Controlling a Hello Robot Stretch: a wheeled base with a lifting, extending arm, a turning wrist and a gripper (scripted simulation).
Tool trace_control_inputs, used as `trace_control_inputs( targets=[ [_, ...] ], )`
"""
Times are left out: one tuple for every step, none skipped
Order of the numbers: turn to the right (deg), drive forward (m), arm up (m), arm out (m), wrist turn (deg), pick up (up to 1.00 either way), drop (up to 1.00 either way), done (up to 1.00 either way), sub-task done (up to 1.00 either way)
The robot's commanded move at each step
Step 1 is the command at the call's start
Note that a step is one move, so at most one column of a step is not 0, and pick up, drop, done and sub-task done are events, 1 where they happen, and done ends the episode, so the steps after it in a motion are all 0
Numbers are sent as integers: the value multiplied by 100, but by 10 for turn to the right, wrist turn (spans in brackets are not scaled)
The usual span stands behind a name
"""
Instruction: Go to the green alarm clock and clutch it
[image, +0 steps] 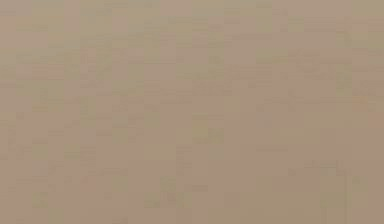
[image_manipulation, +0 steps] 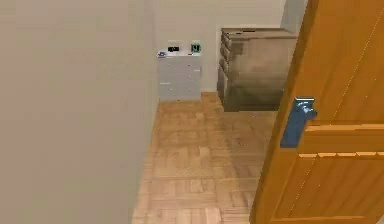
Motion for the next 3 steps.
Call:
trace_control_inputs(
  targets=[
    [450,0,0,0,0,0,0,0,0],
    [450,0,0,0,0,0,0,0,0],
    [450,0,0,0,0,0,0,0,0]
  ],
)
